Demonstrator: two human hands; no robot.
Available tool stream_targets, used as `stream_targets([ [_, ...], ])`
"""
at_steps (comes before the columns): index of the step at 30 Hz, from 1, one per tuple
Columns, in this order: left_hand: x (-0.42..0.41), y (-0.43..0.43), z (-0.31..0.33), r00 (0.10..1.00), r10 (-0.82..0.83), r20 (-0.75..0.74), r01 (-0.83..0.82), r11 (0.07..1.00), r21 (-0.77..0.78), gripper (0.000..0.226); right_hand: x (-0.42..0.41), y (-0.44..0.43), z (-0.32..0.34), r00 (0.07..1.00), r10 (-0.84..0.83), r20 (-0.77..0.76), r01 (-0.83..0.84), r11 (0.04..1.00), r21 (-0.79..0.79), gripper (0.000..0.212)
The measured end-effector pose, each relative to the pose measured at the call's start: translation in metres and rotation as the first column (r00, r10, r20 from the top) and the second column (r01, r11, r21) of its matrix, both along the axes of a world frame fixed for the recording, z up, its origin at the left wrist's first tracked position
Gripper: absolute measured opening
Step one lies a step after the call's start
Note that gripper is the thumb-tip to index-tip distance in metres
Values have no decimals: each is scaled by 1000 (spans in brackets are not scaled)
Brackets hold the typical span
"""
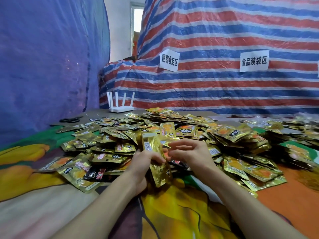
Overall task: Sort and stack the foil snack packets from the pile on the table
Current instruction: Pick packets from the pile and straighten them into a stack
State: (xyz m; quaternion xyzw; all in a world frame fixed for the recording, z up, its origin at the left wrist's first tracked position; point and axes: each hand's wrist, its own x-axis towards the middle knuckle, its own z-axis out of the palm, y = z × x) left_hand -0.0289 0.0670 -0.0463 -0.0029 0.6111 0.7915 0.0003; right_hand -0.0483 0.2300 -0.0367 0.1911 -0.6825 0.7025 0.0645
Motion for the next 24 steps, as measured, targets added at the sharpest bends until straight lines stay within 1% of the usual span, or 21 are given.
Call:
stream_targets([
  [2,1,0,0,1000,-11,12,11,1000,2,31,0,1,0,1000,17,-5,-17,1000,8,28],
  [5,2,0,1,998,-55,10,54,997,54,55,0,2,0,1000,19,-2,-19,999,49,35],
  [6,2,0,0,998,-62,1,62,996,70,58,0,2,0,1000,18,11,-19,999,49,37],
  [8,-1,-1,-1,997,-81,-6,81,992,94,54,0,3,-1,999,6,40,-8,999,54,36],
  [10,-2,-3,-1,991,-133,-7,133,984,120,36,-2,5,-1,996,-36,80,27,994,110,28],
  [11,-3,-4,-1,985,-173,-9,173,973,154,30,-2,6,-1,993,-39,109,24,991,135,23],
  [13,-3,-7,1,964,-262,-38,263,927,268,32,-3,8,-1,981,17,192,-40,993,114,16],
  [15,-2,-10,3,953,-291,-87,302,882,360,38,-4,9,2,957,121,263,-125,992,-5,21],
  [17,-3,-13,4,951,-287,-116,309,863,401,43,-5,13,7,933,242,265,-209,967,-149,30],
  [18,-3,-14,4,950,-287,-121,311,860,406,45,-4,15,10,919,301,254,-252,945,-208,30],
  [19,-3,-14,4,948,-294,-124,319,856,406,47,-2,16,12,898,365,246,-298,916,-270,25],
  [21,-1,-12,4,931,-338,-137,364,831,420,50,1,18,16,849,481,218,-348,821,-453,19],
  [22,0,-11,4,918,-367,-148,394,812,431,53,3,19,17,833,520,187,-343,753,-561,20],
  [24,1,-9,3,892,-420,-170,450,776,443,57,3,23,17,811,574,108,-310,580,-753,23],
])
